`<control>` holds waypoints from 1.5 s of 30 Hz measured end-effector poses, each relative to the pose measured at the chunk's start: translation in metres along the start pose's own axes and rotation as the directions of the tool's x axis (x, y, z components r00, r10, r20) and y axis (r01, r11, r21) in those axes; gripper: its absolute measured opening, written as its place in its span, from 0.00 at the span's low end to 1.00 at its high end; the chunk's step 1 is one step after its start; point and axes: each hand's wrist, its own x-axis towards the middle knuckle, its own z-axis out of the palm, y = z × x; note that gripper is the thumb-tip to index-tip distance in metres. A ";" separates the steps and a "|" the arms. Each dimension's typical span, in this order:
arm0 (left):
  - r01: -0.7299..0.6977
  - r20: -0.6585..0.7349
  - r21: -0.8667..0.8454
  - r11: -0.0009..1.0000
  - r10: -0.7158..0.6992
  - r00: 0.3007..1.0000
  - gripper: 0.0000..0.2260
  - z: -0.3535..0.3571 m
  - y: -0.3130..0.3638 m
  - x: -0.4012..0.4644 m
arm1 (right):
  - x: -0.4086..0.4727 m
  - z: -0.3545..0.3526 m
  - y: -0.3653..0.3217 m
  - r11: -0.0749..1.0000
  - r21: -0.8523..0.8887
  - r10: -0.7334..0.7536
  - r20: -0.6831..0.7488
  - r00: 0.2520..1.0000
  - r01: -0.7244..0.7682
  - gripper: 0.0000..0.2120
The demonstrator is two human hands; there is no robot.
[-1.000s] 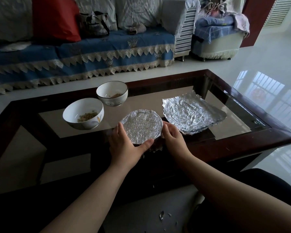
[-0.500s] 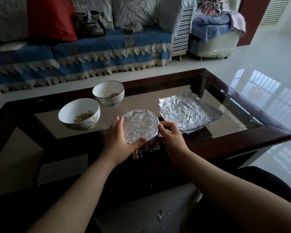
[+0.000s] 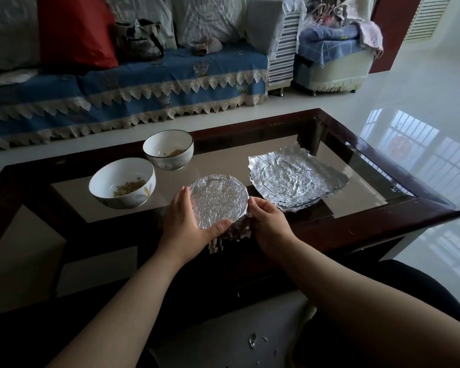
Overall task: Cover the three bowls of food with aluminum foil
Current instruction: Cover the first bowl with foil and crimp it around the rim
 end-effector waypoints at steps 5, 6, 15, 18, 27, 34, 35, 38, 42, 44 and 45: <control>-0.031 -0.007 0.004 1.000 0.031 0.999 0.63 0.002 -0.004 0.001 | -0.002 0.000 -0.003 0.997 0.022 0.075 0.044 0.996 -0.076 0.12; -0.031 -0.010 0.002 1.000 0.031 0.999 0.63 0.002 -0.005 0.001 | -0.002 0.000 -0.002 0.997 0.014 0.079 0.028 0.996 -0.080 0.12; -0.027 -0.025 -0.030 0.999 0.026 0.999 0.62 0.004 -0.005 0.000 | 0.004 0.008 0.003 0.991 -0.121 0.024 -0.205 0.978 -0.050 0.10; -0.030 -0.021 -0.041 0.999 0.030 0.999 0.59 0.004 -0.002 -0.001 | 0.008 0.011 0.005 0.990 -0.136 0.000 -0.251 0.968 -0.036 0.07; -0.010 -0.052 -0.067 0.998 0.006 0.999 0.54 0.006 0.003 -0.003 | 0.003 0.016 0.005 0.843 -0.520 -0.349 -0.335 0.875 0.137 0.03; 0.022 -0.130 -0.091 0.996 -0.034 0.991 0.49 0.012 0.010 -0.007 | -0.006 0.011 0.012 0.823 -0.535 -0.345 -0.207 0.916 0.189 0.12; 0.037 -0.143 -0.102 0.994 -0.051 0.988 0.48 0.014 0.012 -0.007 | -0.007 0.010 0.011 0.814 -0.549 -0.339 -0.182 0.923 0.191 0.12; 0.070 -0.165 -0.127 0.989 -0.091 0.982 0.45 0.017 0.015 -0.006 | -0.005 0.010 0.009 0.903 -0.402 -0.243 -0.184 0.952 0.152 0.11; 0.073 -0.187 -0.118 0.990 -0.095 0.978 0.45 0.020 0.016 -0.006 | -0.002 0.014 0.010 0.996 -0.076 -0.058 -0.225 0.973 0.042 0.08; 0.074 -0.196 -0.122 0.990 -0.098 0.976 0.44 0.021 0.015 -0.006 | -0.002 0.017 0.011 0.999 0.034 -0.005 -0.215 0.977 0.013 0.07; 0.075 -0.201 -0.123 0.990 -0.099 0.975 0.45 0.022 0.015 -0.006 | -0.001 0.019 0.011 0.997 0.072 0.011 -0.219 0.976 0.005 0.07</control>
